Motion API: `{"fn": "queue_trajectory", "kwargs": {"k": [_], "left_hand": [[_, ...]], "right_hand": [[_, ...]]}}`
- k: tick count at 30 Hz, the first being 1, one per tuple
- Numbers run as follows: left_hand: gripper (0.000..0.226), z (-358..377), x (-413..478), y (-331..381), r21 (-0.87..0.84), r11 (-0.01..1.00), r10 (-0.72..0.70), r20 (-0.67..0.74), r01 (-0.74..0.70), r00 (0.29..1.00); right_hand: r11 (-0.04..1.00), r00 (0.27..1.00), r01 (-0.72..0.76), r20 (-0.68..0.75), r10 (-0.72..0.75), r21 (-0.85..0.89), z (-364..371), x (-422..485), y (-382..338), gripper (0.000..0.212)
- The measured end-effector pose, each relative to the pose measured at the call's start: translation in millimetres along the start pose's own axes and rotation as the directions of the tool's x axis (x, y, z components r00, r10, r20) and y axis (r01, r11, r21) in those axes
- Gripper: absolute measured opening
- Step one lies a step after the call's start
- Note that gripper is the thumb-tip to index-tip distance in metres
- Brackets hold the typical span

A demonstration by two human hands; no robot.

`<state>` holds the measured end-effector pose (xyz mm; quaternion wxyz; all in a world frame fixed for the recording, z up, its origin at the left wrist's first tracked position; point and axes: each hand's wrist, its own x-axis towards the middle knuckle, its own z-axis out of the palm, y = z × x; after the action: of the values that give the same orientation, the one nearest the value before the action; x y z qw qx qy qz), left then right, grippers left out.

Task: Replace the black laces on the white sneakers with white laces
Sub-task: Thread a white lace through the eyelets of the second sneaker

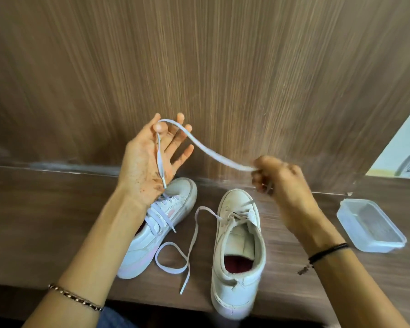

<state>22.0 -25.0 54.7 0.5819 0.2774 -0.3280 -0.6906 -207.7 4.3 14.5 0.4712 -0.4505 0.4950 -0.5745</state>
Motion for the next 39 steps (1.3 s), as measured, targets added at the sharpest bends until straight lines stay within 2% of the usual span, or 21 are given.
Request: {"fn": "queue_trajectory", "kwargs": {"k": [1,2,3,5,8,10,12,14,17,20,22,23,26,31,33,34,35,36,37,38,39], "left_hand": [[0.039,3,0,-3,0.052,0.999,-0.001,0.005,0.001,1.000],[0.036,7,0,-7,0.145,0.989,-0.009,0.005,0.008,1.000],[0.033,11,1,-13,0.255,0.967,-0.017,0.008,0.015,1.000],[0.030,17,1,-28,0.420,0.908,-0.002,0.005,-0.001,1.000],[0.030,22,0,-44,0.492,0.870,0.036,-0.011,-0.026,0.999],[0.029,24,-2,-50,0.511,0.859,0.041,-0.013,-0.029,0.999],[0.024,26,-5,-56,0.510,0.859,0.054,-0.011,-0.041,0.998],[0.019,28,-8,-62,0.513,0.857,0.060,0.001,-0.052,0.998],[0.018,29,-12,-69,0.488,0.871,0.034,0.038,-0.048,0.999],[0.032,26,-10,-73,0.502,0.863,0.043,0.031,-0.053,0.999],[0.047,24,-10,-74,0.501,0.864,0.027,0.034,-0.040,0.999],[0.047,24,-10,-76,0.500,0.865,0.008,0.042,-0.028,0.999],[0.030,28,-13,-79,0.519,0.855,-0.010,0.045,-0.015,0.999],[0.014,21,-2,-79,0.545,0.838,0.106,-0.136,-0.015,0.985],[0.012,16,0,-81,0.652,0.758,0.157,-0.135,-0.031,0.978],[0.017,14,-1,-82,0.757,0.650,0.207,-0.094,-0.065,0.974],[0.025,13,-2,-84,0.875,0.467,0.272,-0.008,-0.125,0.962],[0.030,14,-5,-83,0.944,0.245,0.324,0.134,-0.220,0.937],[0.029,16,-7,-82,0.940,0.072,0.325,0.295,-0.335,0.898],[0.025,18,-8,-82,0.900,0.004,0.277,0.419,-0.437,0.865],[0.021,20,-8,-82,0.867,0.026,0.210,0.482,-0.498,0.850]], "right_hand": [[0.974,0.997,0.069,0.038,-0.062,-0.214,1,0,4,0.022],[0.940,0.992,0.109,0.092,-0.083,-0.322,4,-2,9,0.014],[0.932,0.988,0.125,0.131,-0.085,-0.341,7,-5,12,0.014],[0.946,0.974,0.178,0.186,-0.131,-0.270,16,-10,10,0.019],[0.929,0.934,0.327,0.206,-0.291,-0.175,24,-15,3,0.016],[0.939,0.938,0.319,0.180,-0.295,-0.127,25,-15,1,0.014],[0.969,0.960,0.234,0.175,-0.218,-0.079,20,-14,0,0.017],[0.980,0.969,0.179,0.186,-0.160,-0.090,14,-13,-2,0.023],[0.980,0.964,0.172,0.222,-0.146,-0.103,6,-12,-5,0.027],[0.978,0.959,0.159,0.257,-0.121,-0.135,-3,-9,-2,0.032],[0.961,0.957,0.168,0.269,-0.106,-0.221,-8,-8,2,0.031],[0.948,0.954,0.177,0.283,-0.099,-0.264,-10,-8,4,0.027],[0.938,0.933,0.194,0.350,-0.086,-0.288,-14,-10,5,0.017],[0.961,0.942,0.143,0.330,-0.060,-0.236,-27,-6,3,0.017],[0.959,0.942,0.109,0.335,-0.016,-0.260,-32,-5,4,0.018],[0.954,0.938,0.097,0.347,0.008,-0.282,-33,-5,5,0.017],[0.948,0.931,0.089,0.364,0.031,-0.307,-34,-5,7,0.015],[0.941,0.922,0.086,0.385,0.049,-0.326,-34,-4,8,0.014],[0.939,0.916,0.085,0.398,0.058,-0.334,-34,-4,9,0.014],[0.941,0.915,0.085,0.400,0.056,-0.327,-34,-4,10,0.014],[0.949,0.923,0.084,0.384,0.042,-0.305,-34,-4,10,0.014]]}}
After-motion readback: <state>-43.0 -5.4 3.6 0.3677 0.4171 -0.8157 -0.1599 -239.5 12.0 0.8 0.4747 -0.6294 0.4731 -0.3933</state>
